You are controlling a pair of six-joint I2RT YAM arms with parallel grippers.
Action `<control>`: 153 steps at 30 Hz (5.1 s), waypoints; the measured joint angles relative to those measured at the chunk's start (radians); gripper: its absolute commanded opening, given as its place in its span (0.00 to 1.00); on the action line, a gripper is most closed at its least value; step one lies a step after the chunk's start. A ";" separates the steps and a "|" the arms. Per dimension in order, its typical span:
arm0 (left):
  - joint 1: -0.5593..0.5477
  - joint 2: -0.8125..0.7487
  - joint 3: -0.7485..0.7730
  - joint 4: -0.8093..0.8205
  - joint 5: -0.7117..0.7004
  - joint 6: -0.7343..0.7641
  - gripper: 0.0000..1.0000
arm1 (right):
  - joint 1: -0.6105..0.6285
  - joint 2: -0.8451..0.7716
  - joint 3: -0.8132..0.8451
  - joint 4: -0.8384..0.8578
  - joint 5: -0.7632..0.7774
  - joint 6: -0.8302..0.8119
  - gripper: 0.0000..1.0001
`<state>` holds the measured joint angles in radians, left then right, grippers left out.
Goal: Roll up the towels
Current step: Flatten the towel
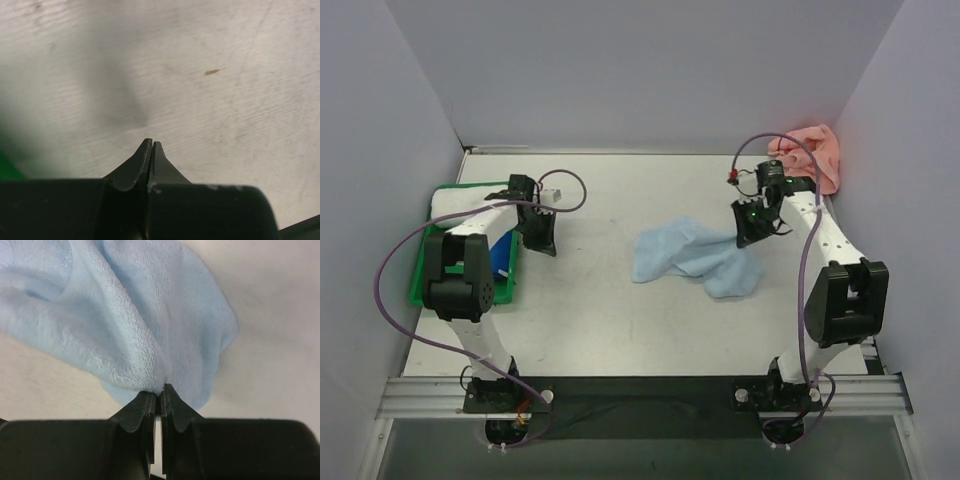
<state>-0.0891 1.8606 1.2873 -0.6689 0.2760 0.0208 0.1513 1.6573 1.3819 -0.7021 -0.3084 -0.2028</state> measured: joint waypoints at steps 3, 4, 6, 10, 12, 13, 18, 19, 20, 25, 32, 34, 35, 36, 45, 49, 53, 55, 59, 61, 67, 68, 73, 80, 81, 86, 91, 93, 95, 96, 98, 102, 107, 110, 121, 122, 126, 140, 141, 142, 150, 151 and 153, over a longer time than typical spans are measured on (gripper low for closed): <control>0.047 -0.031 -0.029 -0.026 -0.024 0.029 0.00 | -0.156 -0.019 -0.083 -0.031 0.027 -0.091 0.00; 0.058 -0.042 -0.039 -0.037 -0.029 0.040 0.00 | -0.196 -0.019 -0.104 -0.042 0.035 -0.116 0.00; 0.066 -0.060 -0.055 -0.054 -0.026 0.063 0.02 | -0.243 -0.019 -0.137 -0.070 0.038 -0.154 0.02; 0.024 -0.065 -0.060 -0.065 0.058 0.084 0.52 | -0.219 -0.014 -0.145 -0.105 0.032 -0.178 0.43; -0.026 -0.065 -0.057 -0.058 0.093 0.071 0.59 | -0.200 -0.004 -0.132 -0.113 0.032 -0.174 0.46; -0.060 -0.065 -0.051 -0.051 0.100 0.066 0.68 | -0.188 -0.002 -0.124 -0.114 0.032 -0.169 0.47; -0.276 -0.053 0.027 0.041 0.106 0.011 0.86 | -0.154 -0.021 -0.089 -0.102 0.034 -0.113 0.48; -0.317 -0.040 0.056 0.062 0.102 -0.007 0.86 | -0.147 -0.034 -0.089 -0.101 0.038 -0.100 0.52; -0.354 -0.018 0.092 0.081 0.100 -0.019 0.86 | -0.135 -0.048 -0.089 -0.099 0.039 -0.085 0.53; -0.492 0.169 0.295 0.207 0.090 -0.079 0.87 | -0.073 -0.076 -0.090 -0.064 0.039 -0.039 0.59; -0.526 0.398 0.441 0.333 0.139 -0.163 0.86 | -0.070 -0.073 -0.091 -0.033 0.018 -0.012 0.56; -0.525 0.431 0.491 0.370 0.164 -0.190 0.84 | -0.064 -0.073 -0.092 -0.032 0.008 -0.005 0.55; -0.525 0.449 0.510 0.389 0.177 -0.204 0.83 | -0.056 -0.073 -0.093 -0.031 0.002 0.000 0.55; -0.527 0.465 0.527 0.402 0.190 -0.220 0.82 | -0.047 -0.073 -0.094 -0.030 -0.002 0.005 0.54; -0.581 0.535 0.566 0.495 0.240 -0.296 0.71 | 0.046 0.017 -0.097 -0.016 0.072 0.068 0.54; -0.594 0.547 0.567 0.512 0.252 -0.314 0.54 | 0.054 0.104 -0.093 -0.013 0.119 0.109 0.49; -0.591 0.562 0.567 0.515 0.251 -0.330 0.28 | 0.054 0.165 -0.074 -0.010 0.152 0.139 0.16; -0.585 0.563 0.562 0.515 0.253 -0.339 0.10 | 0.053 0.176 -0.070 -0.004 0.165 0.150 0.05; -0.568 0.553 0.516 0.555 0.280 -0.354 0.00 | 0.050 0.167 -0.069 -0.004 0.179 0.158 0.00; -0.556 0.535 0.477 0.576 0.295 -0.358 0.00 | 0.043 0.148 -0.069 -0.005 0.177 0.158 0.00; -0.491 0.413 0.284 0.593 0.316 -0.361 0.00 | 0.003 -0.040 -0.069 -0.020 0.107 0.134 0.00; -0.473 0.392 0.253 0.588 0.316 -0.360 0.00 | -0.006 -0.077 -0.069 -0.024 0.095 0.127 0.00; -0.348 0.253 0.097 0.502 0.300 -0.319 0.00 | -0.072 -0.232 -0.068 -0.070 0.048 0.076 0.00; -0.116 0.023 -0.007 0.261 0.247 -0.132 0.00 | -0.276 -0.283 -0.167 -0.109 0.038 -0.079 0.00; -0.082 -0.003 -0.012 0.222 0.234 -0.095 0.00 | -0.302 -0.283 -0.193 -0.116 0.039 -0.107 0.00; 0.016 -0.093 -0.054 0.013 0.153 0.108 0.00 | -0.361 -0.270 -0.312 -0.148 0.049 -0.247 0.00; 0.008 -0.117 -0.141 -0.156 0.093 0.267 0.00 | -0.359 -0.200 -0.357 -0.172 0.050 -0.369 0.00; 0.017 -0.116 -0.153 -0.209 0.074 0.317 0.00 | -0.360 -0.164 -0.362 -0.196 0.049 -0.428 0.00; 0.040 -0.116 -0.150 -0.249 0.064 0.363 0.00 | -0.360 -0.152 -0.382 -0.211 0.050 -0.484 0.00; 0.060 -0.114 -0.146 -0.269 0.060 0.386 0.00 | -0.361 -0.152 -0.396 -0.221 0.051 -0.517 0.00; 0.093 -0.107 -0.129 -0.300 0.053 0.418 0.04 | -0.366 -0.153 -0.415 -0.234 0.061 -0.558 0.26; 0.124 -0.084 -0.075 -0.338 0.050 0.461 0.42 | -0.394 -0.151 -0.403 -0.242 0.072 -0.597 0.57; 0.121 -0.054 0.002 -0.355 0.085 0.461 0.54 | -0.406 -0.117 -0.258 -0.264 0.030 -0.580 0.59; 0.124 -0.053 0.028 -0.367 0.108 0.463 0.55 | -0.397 -0.095 -0.164 -0.260 -0.024 -0.541 0.56; 0.126 -0.063 0.058 -0.413 0.175 0.485 0.55 | -0.134 0.012 -0.151 -0.172 -0.058 -0.251 0.38; 0.127 -0.065 0.058 -0.415 0.179 0.485 0.55 | -0.115 0.026 -0.153 -0.161 -0.051 -0.224 0.38; 0.133 -0.077 0.056 -0.420 0.189 0.484 0.57 | -0.073 0.110 -0.153 -0.103 -0.009 -0.136 0.42; 0.139 -0.182 -0.024 -0.425 0.196 0.502 0.62 | -0.040 0.272 -0.116 -0.022 0.091 0.026 0.13; 0.139 -0.187 -0.031 -0.427 0.196 0.508 0.62 | -0.044 0.272 -0.114 -0.018 0.093 0.030 0.08; 0.139 -0.193 -0.037 -0.429 0.196 0.515 0.62 | -0.049 0.272 -0.111 -0.018 0.094 0.031 0.06; 0.132 -0.224 -0.064 -0.451 0.192 0.627 0.61 | -0.179 0.272 -0.064 -0.015 0.095 0.012 0.00; 0.128 -0.229 -0.069 -0.454 0.189 0.643 0.61 | -0.200 0.272 -0.060 -0.015 0.095 0.006 0.00; 0.115 -0.246 -0.081 -0.459 0.186 0.674 0.59 | -0.232 0.270 -0.055 -0.016 0.094 -0.006 0.00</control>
<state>0.0257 1.6150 1.2064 -1.1275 0.4622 0.6949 -0.0803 1.9278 1.3273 -0.7177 -0.2146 -0.2085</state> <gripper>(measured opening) 0.606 0.024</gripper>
